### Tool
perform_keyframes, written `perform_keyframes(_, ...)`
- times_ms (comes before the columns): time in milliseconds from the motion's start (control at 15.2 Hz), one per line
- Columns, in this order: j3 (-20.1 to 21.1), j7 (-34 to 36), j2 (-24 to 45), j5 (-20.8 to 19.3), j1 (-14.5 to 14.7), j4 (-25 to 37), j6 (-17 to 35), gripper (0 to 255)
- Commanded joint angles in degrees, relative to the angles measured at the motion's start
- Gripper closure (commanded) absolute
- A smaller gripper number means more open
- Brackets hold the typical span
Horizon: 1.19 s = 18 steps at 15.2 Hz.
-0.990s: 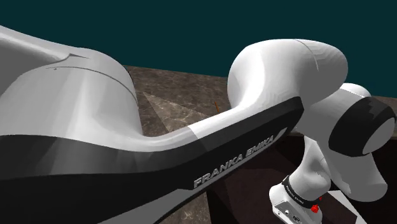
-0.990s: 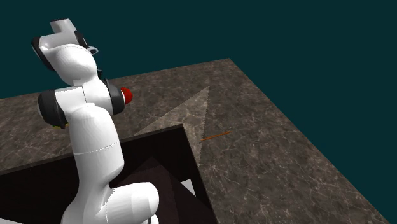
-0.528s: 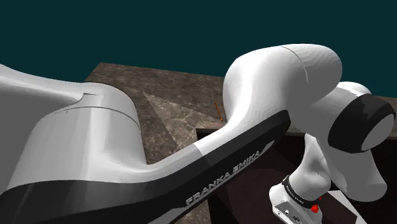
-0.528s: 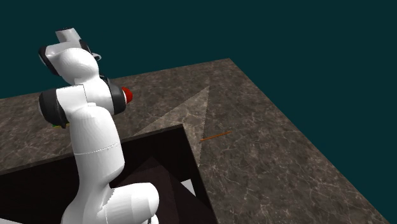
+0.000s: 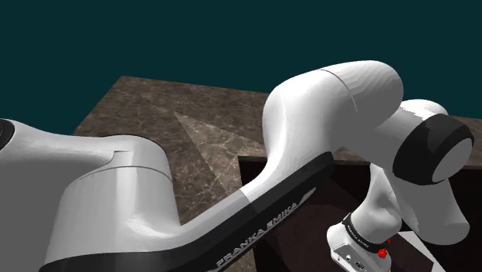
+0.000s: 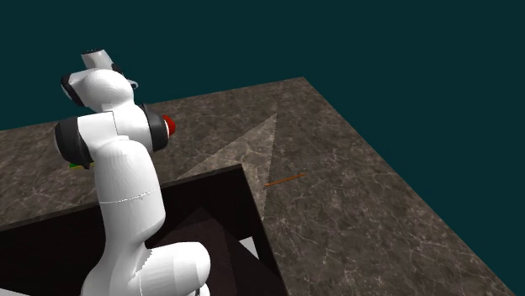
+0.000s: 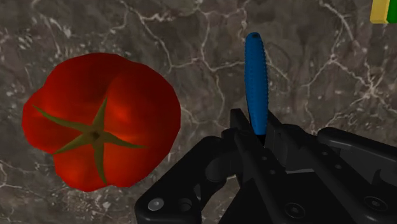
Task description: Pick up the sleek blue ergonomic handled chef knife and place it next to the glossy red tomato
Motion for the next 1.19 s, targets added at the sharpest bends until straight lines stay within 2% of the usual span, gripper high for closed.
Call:
perform_keyframes(0, -0.14, 0.15, 0.66, -0.22, 0.06, -0.5, 1.16, 255)
perform_keyframes(462, -0.58, 0.69, 2.31, -0.89, -0.06, -3.4, 5.59, 255)
perform_keyframes(924, -0.58, 0.69, 2.31, -0.89, -0.06, -3.4, 5.59, 255)
perform_keyframes(990, -0.58, 0.69, 2.31, -0.89, -0.06, -3.4, 5.59, 0)
perform_keyframes(1122, -0.58, 0.69, 2.31, -0.89, -0.06, -3.4, 5.59, 0)
